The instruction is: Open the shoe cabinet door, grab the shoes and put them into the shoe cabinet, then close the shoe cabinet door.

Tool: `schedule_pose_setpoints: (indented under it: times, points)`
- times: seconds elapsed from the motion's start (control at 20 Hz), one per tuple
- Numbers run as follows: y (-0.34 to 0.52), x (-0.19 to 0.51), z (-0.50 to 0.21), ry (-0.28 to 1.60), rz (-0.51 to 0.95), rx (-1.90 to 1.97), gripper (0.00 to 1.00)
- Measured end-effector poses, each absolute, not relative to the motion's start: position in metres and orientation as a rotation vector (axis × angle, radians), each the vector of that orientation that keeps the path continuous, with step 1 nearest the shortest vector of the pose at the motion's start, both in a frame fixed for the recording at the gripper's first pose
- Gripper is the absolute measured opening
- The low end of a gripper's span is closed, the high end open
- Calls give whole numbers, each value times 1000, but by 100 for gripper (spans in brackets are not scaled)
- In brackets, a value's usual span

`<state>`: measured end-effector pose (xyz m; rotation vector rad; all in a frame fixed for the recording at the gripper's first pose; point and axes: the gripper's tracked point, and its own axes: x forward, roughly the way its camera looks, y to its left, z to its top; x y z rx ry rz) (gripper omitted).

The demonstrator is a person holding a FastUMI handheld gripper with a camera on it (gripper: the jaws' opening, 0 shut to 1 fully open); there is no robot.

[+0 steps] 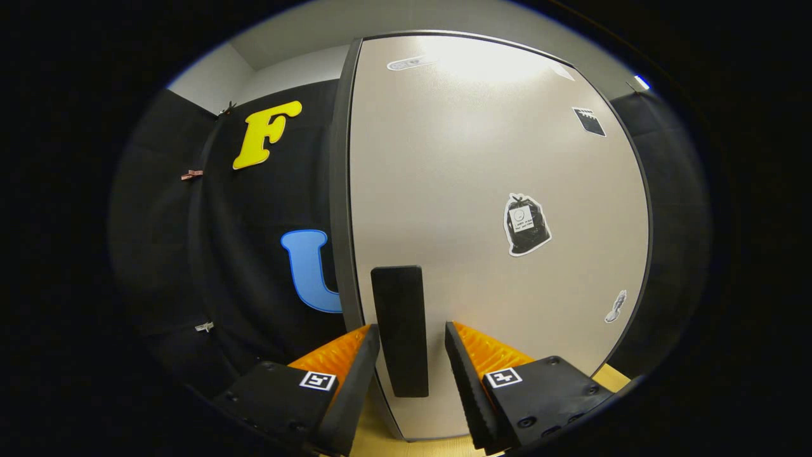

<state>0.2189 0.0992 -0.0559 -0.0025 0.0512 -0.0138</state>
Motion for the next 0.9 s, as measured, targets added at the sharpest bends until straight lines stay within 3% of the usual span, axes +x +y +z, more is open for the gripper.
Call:
schedule_pose_setpoints:
  times: [0.05, 0.2, 0.3, 0.35, 0.5, 0.55, 0.9]
  points:
    - [98, 220, -55, 47, -22, -6, 70]
    - [101, 222, -55, 43, -25, -15, 44]
    - [102, 221, -58, 59, -27, -23, 42]
    - [102, 234, -59, 54, -33, -34, 37]
    - [102, 224, -59, 74, -44, -61, 36]
    - [102, 223, -58, 73, -46, -65, 27]
    - [102, 212, -57, 70, -20, -50, 27]
